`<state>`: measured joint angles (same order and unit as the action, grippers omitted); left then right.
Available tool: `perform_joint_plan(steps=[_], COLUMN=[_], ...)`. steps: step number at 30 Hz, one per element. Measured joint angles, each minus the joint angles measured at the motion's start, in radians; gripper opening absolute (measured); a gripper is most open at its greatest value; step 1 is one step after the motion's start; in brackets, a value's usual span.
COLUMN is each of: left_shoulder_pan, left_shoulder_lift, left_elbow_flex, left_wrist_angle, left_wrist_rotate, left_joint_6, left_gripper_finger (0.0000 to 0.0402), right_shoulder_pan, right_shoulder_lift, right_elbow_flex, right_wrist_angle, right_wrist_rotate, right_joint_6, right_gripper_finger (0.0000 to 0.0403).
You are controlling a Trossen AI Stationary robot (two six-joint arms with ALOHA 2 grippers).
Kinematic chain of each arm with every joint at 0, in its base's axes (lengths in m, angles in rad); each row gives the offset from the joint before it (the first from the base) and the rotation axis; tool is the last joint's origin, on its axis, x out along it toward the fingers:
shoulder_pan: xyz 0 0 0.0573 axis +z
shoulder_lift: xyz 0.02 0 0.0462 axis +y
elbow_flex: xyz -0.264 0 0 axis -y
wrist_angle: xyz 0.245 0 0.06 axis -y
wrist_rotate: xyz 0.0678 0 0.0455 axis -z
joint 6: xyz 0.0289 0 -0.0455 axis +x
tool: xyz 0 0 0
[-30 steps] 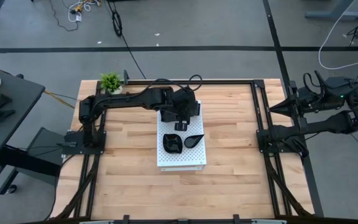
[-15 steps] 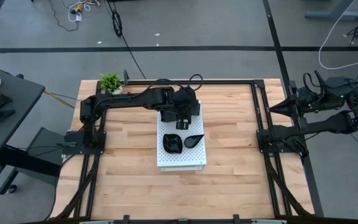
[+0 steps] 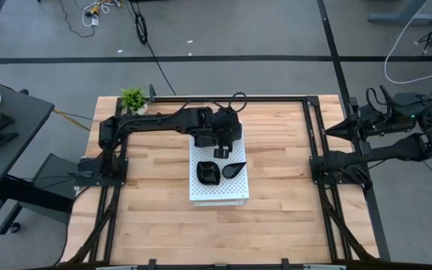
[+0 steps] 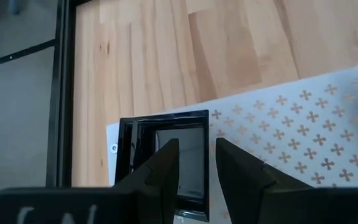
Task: Pick & Place Mini shaped plates
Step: Stack the black square plate on top of the other black square plate on the shelf
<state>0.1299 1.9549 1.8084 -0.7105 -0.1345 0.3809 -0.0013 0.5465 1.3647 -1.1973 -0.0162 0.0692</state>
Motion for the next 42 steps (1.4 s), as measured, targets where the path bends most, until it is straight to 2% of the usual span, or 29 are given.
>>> perform_joint_plan(steps=[25, 35, 42], left_shoulder_pan=[0.0, 0.0, 0.001], left_shoulder_lift=[0.004, 0.006, 0.026], left_elbow_flex=[0.0, 0.0, 0.002], left_wrist_angle=[-0.004, -0.005, -0.004], left_wrist_rotate=[0.026, 0.008, -0.015], left_joint_6=[0.005, 0.0, 0.006], left_gripper_finger=[0.0116, 0.0195, 0.0211], right_shoulder_pan=[0.0, 0.0, 0.0], right_shoulder_lift=[0.0, 0.0, 0.0], right_elbow_flex=[0.0, 0.0, 0.0], right_wrist_angle=[0.0, 0.0, 0.0], right_wrist_rotate=[0.0, 0.0, 0.0], right_joint_6=[0.0, 0.0, 0.0], right_gripper_finger=[0.0029, 0.0029, 0.0029])
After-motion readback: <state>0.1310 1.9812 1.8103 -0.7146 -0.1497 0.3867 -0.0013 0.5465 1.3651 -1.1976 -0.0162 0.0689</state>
